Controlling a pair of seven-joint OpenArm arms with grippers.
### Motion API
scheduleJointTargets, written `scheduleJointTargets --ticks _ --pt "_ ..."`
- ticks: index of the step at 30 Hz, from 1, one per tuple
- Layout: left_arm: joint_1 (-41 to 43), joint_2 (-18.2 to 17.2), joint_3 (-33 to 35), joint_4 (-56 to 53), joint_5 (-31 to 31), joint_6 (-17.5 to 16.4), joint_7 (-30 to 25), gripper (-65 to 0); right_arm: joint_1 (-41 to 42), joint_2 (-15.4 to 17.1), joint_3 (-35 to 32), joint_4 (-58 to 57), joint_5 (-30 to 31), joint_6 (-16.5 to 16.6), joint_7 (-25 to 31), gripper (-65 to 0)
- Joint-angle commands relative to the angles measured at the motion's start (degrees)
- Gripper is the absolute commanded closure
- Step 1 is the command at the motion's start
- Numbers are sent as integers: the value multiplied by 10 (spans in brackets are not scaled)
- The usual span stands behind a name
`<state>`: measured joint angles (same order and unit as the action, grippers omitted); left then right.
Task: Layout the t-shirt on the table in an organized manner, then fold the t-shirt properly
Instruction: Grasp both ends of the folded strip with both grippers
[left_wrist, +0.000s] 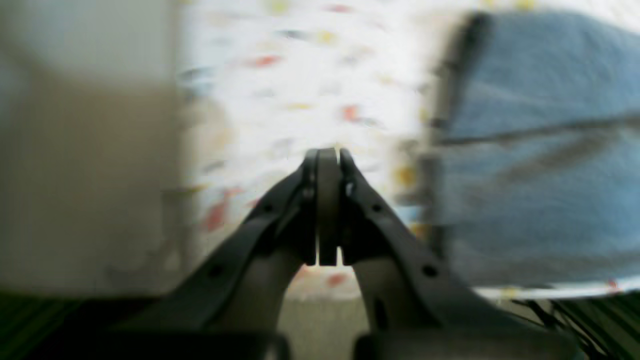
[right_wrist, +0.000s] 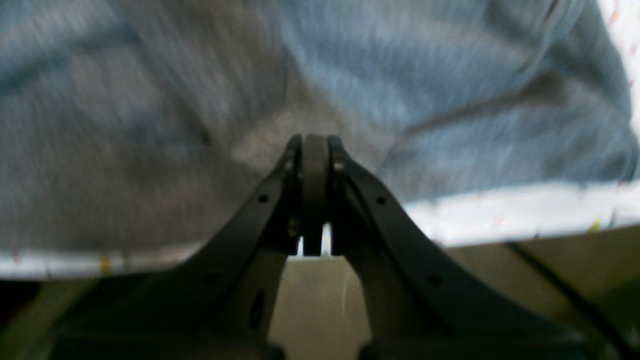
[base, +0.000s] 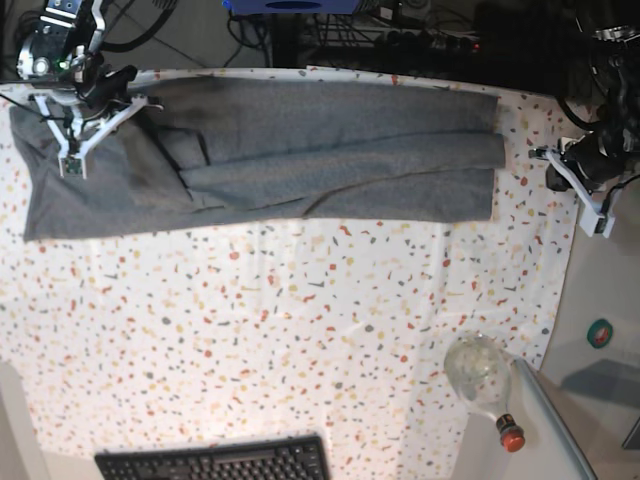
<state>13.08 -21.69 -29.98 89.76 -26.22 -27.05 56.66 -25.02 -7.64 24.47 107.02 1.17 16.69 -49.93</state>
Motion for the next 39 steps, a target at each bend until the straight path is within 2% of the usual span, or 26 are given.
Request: scheduleJointTargets --ticks 1,2,4,5,7,10,12,13,15,16,17,23,32,36,38,39 --pt "-5 -11 0 22 -6 -2 -6 0 0 3 1 27 2 0 7 -92" --pt "-4 -8 7 37 -7 -4 -6 0 -3 3 2 42 2 0 4 -185" --pt "7 12 2 76 -21 -26 -6 0 -11 3 4 63 2 1 9 -314" --pt "12 17 1 98 -42 -47 -6 0 -12 4 4 70 2 2 20 -341" --pt "25 19 0 122 -90 -81 -6 -16 -14 4 4 70 2 2 55 -332" --pt "26 18 0 104 -135 -93 -6 -288 -18 4 4 70 2 2 97 -314" --pt "22 19 0 65 -141 -94 -8 -434 -19 4 4 72 2 2 120 -314" --pt "14 20 0 37 -141 -95 -8 -495 -20 4 4 72 2 2 132 -314" --pt "2 19 0 -15 -141 -103 -9 -556 -21 4 4 71 2 2 144 -314" --pt "-3 19 0 -46 -141 -124 -9 -561 -21 5 4 70 2 2 145 -315" --pt "-4 18 0 -72 -141 -130 -9 -561 -19 6 4 70 2 2 145 -315" --pt "-29 18 7 -182 -137 -130 -9 -561 -18 6 3 70 1 2 145 -315" --pt "-44 22 101 -195 -137 -130 -11 -561 -18 7 3 70 1 2 145 -315" --pt "-57 23 118 -223 -137 -130 -11 -558 -20 7 4 70 1 2 145 -315" --pt "-64 23 119 -236 -137 -130 -10 -502 -20 7 4 70 1 2 145 -314" --pt "-66 22 119 -242 -137 -130 -10 -421 -20 7 4 70 1 2 145 -314"
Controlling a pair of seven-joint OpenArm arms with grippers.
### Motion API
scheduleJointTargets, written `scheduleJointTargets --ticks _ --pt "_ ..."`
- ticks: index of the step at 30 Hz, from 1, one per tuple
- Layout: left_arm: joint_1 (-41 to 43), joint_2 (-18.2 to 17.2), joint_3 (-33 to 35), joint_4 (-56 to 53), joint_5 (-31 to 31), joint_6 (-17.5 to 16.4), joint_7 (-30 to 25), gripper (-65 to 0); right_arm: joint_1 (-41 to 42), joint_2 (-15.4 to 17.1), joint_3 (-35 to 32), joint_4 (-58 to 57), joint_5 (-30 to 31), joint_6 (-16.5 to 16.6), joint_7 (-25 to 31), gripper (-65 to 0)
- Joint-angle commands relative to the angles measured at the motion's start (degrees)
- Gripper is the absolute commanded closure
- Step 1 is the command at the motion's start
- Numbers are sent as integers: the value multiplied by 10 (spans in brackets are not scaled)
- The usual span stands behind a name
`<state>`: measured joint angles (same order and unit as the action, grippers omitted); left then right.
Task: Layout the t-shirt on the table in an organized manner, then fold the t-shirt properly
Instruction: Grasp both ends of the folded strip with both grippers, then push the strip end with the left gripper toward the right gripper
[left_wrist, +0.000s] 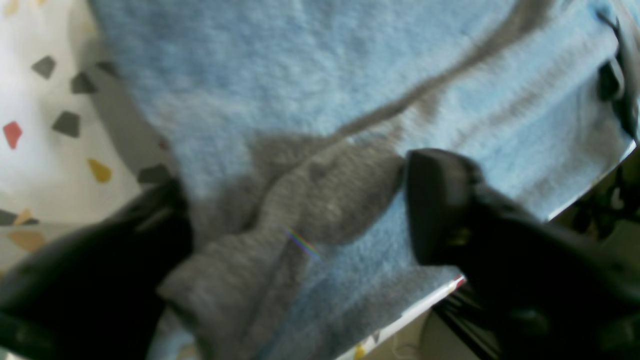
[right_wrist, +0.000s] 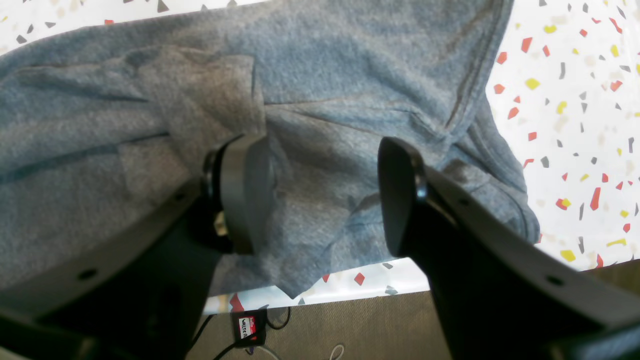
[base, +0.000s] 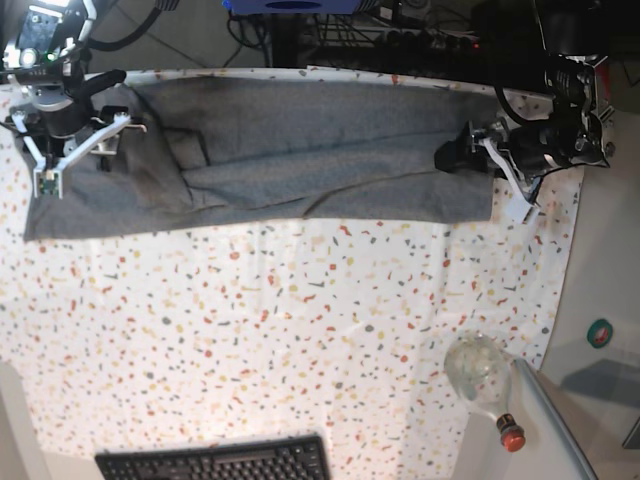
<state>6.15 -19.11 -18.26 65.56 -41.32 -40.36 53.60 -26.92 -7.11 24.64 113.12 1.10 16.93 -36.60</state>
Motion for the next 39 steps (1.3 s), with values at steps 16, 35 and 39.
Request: scheduleJointTargets --ticks 16,35,39 --pt "-75 -58 -103 -4 168 4 -43 0 1 2 -2 9 2 0 11 -314" --pt "3 114 113 310 199 130 60 0 9 2 -2 8 2 0 11 -314" --pt "-7 118 190 304 195 158 59 0 9 2 -2 8 2 0 11 -314"
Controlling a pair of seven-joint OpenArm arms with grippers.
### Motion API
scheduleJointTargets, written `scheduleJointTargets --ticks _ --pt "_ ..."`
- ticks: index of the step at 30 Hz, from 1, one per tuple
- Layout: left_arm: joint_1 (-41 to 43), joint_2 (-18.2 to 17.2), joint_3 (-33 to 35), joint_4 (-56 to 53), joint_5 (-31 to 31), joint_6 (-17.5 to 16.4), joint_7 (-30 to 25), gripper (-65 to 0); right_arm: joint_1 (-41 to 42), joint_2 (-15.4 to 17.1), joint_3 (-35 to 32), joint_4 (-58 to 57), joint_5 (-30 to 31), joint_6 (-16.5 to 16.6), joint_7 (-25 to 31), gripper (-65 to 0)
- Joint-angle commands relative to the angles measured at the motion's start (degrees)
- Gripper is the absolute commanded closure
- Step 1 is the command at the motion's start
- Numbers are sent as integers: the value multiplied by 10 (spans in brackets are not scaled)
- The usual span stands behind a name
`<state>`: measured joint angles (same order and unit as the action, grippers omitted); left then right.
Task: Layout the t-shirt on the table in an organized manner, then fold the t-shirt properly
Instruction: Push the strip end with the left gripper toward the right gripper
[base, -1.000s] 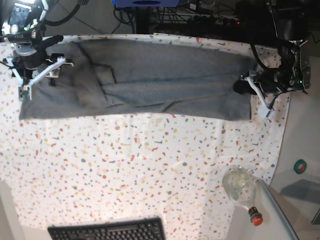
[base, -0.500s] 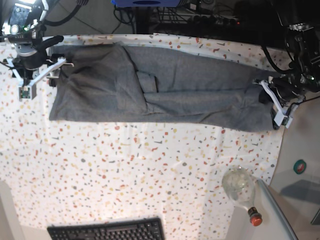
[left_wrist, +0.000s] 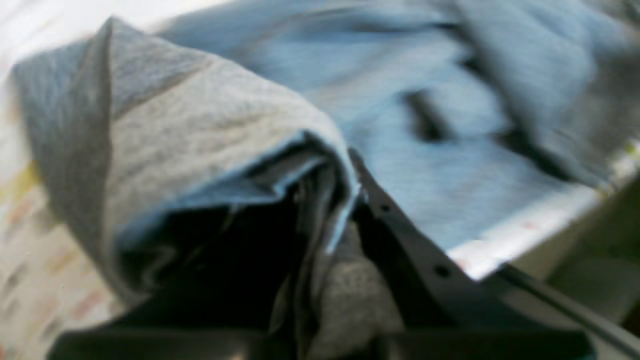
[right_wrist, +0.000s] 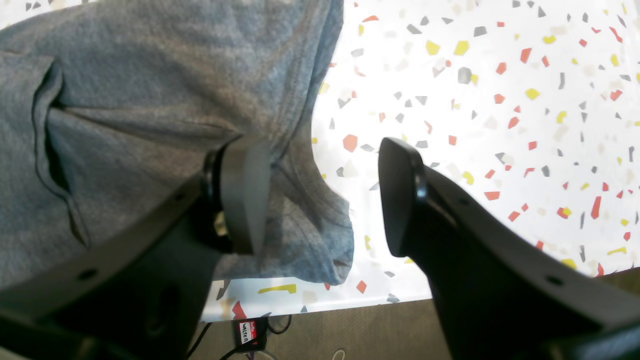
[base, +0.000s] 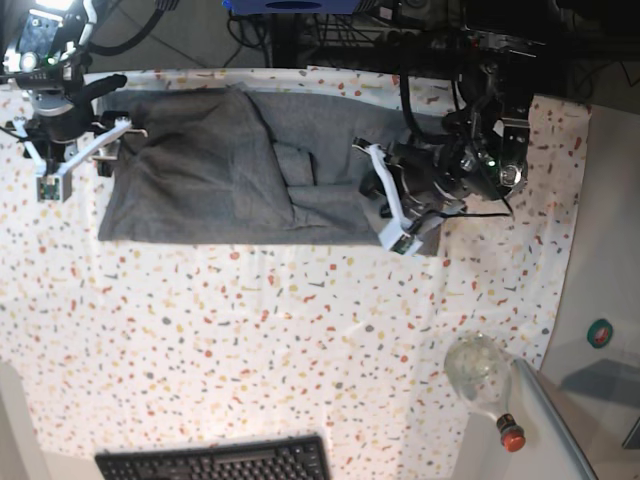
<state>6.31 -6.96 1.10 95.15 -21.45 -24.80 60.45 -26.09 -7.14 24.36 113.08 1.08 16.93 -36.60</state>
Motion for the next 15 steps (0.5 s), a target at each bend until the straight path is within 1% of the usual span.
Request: scheduleJointTargets --ticks 1,4,7,13,15 --pt "-12 -2 7 6 -4 2 -10 0 1 2 2 8 2 0 10 -314" --pt "-19 16 15 0 0 2 -9 0 1 2 2 8 2 0 10 -314" --pt "-27 24 18 1 0 2 -6 0 1 2 2 8 2 0 10 -314" --pt "-25 25 19 1 0 2 -6 0 1 2 3 8 2 0 10 -314" --pt "-24 24 19 1 0 2 3 0 1 2 3 8 2 0 10 -314"
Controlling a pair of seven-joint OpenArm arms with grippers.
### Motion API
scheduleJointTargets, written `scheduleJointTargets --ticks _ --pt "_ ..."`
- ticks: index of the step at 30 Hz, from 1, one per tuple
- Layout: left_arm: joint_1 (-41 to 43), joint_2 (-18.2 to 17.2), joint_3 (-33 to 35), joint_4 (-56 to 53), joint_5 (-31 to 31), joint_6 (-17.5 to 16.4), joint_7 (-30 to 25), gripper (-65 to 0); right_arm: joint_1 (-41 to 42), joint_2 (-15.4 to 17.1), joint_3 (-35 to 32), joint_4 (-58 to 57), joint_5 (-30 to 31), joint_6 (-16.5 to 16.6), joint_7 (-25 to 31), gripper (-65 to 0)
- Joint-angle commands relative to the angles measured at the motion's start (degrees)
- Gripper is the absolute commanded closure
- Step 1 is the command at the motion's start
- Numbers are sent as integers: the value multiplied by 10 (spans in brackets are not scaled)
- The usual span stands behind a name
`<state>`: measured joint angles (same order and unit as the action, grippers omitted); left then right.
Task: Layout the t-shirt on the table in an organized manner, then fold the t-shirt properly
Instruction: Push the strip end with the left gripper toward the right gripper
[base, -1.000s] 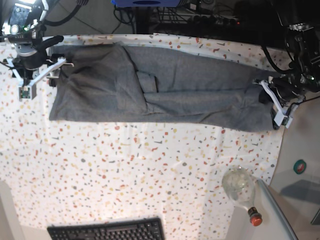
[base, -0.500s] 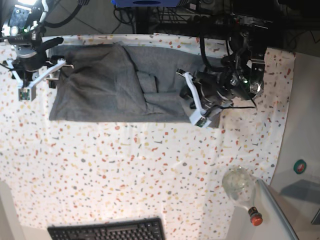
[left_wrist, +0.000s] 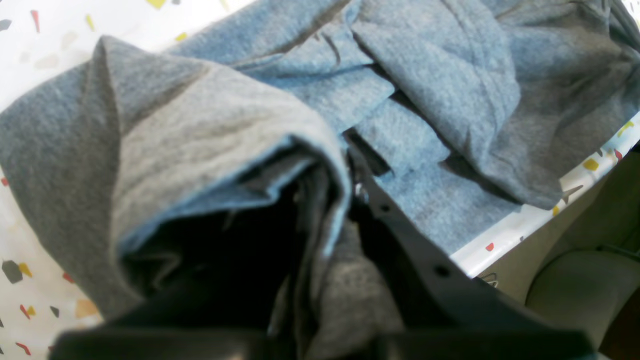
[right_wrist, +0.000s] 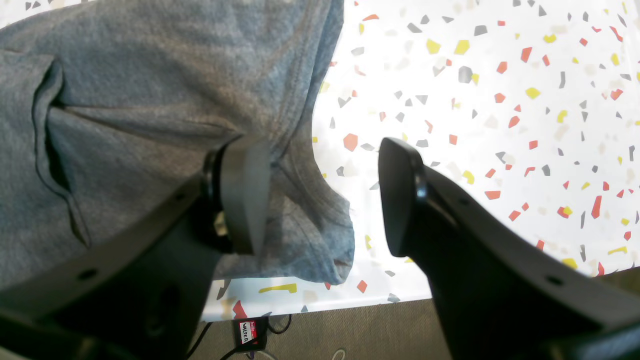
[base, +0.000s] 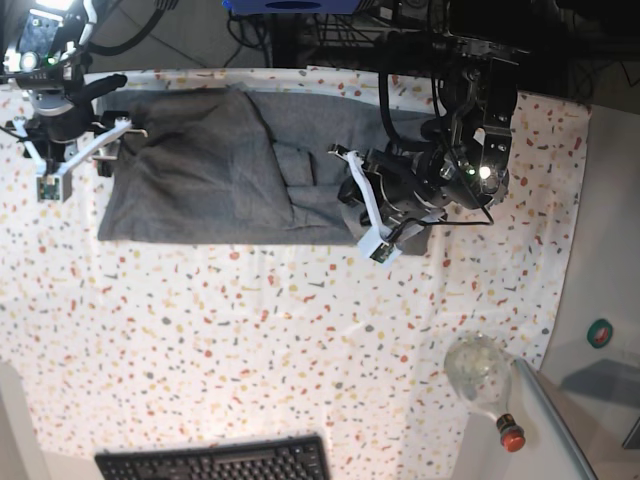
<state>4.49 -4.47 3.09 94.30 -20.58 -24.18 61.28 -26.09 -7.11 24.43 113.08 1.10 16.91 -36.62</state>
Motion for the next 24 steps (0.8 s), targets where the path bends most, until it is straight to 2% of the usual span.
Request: scheduleJointTargets --ticks 1,12,18,19,21,24 --pt "-7 -1 -1 10 -9 -4 6 0 1 2 2 8 2 0 11 -314" --pt "-12 1 -1 6 -13 -4 18 0 1 2 1 8 2 0 11 -314" --pt "-20 -2 40 -18 -12 -4 18 0 1 2 1 8 2 0 11 -314" --pt "-19 -2 41 -19 -13 -4 18 -36 1 2 1 8 2 0 11 -314" --pt "-20 -1 41 -19 -13 -4 18 -163 0 2 1 8 2 0 11 -314" --pt "-24 2 40 -17 -13 -4 18 -314 0 2 1 8 2 0 11 -314"
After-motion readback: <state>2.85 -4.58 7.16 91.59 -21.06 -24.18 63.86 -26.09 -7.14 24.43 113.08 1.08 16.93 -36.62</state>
